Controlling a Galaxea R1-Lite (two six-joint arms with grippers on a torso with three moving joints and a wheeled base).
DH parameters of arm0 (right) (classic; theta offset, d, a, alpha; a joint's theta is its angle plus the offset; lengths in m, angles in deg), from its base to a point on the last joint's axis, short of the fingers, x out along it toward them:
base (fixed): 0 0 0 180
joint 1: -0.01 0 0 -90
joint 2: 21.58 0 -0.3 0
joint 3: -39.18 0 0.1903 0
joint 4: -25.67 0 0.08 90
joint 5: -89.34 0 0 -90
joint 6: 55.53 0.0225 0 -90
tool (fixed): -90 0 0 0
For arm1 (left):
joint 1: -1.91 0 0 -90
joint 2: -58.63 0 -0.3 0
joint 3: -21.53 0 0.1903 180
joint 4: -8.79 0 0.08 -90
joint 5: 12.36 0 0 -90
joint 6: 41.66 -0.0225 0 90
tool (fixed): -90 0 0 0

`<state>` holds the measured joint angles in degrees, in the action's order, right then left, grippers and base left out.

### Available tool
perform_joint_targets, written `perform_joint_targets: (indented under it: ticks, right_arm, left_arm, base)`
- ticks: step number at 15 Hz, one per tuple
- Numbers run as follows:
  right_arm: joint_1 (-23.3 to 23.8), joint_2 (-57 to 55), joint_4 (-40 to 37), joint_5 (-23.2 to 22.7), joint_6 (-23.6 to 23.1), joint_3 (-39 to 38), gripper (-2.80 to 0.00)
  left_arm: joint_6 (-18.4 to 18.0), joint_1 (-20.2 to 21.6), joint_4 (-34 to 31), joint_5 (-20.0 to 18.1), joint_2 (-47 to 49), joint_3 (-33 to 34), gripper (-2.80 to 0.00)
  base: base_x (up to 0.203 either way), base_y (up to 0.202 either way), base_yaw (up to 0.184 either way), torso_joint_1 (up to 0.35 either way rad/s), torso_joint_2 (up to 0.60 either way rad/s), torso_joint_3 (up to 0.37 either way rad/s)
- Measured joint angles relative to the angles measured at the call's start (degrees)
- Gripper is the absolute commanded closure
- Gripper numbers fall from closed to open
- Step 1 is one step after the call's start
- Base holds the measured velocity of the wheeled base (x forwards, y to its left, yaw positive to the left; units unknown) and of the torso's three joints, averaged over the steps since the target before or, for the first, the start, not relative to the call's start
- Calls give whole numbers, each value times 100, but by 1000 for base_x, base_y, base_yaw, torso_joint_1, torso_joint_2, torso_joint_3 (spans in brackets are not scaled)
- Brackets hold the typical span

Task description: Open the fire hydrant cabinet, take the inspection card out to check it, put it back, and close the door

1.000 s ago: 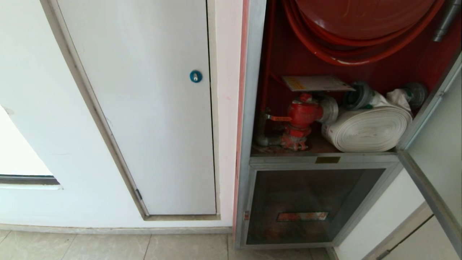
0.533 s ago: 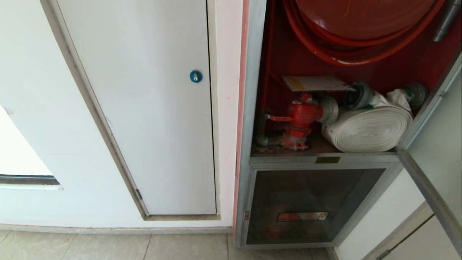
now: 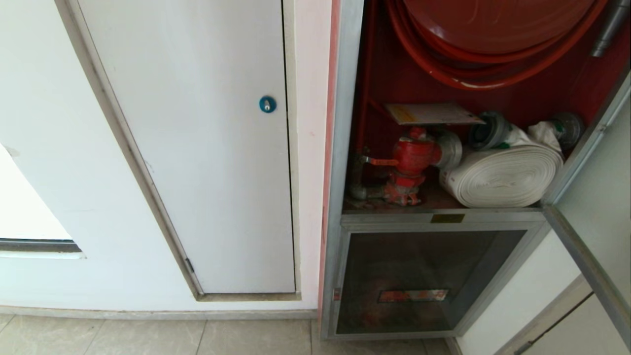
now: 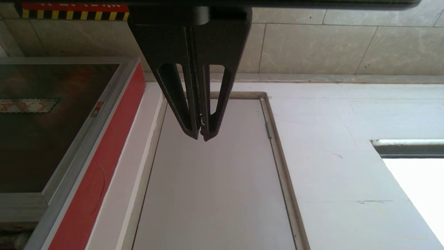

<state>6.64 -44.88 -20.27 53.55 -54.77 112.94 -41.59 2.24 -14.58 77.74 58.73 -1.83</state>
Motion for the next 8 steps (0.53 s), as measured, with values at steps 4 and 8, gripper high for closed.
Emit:
perform_joint_targets:
  ticks: [4, 8]
  right_arm:
    - [-31, -181, -118, -11, 3, 255, 0]
    - [9, -189, -130, -11, 3, 189, 0]
  left_arm:
    - [0, -2, 0, 0, 0, 0, 0]
    - [0, 0, 0, -5, 0, 0, 0]
  base:
    - [0, 0, 0, 0, 0, 0]
    - [0, 0, 0, 0, 0, 0]
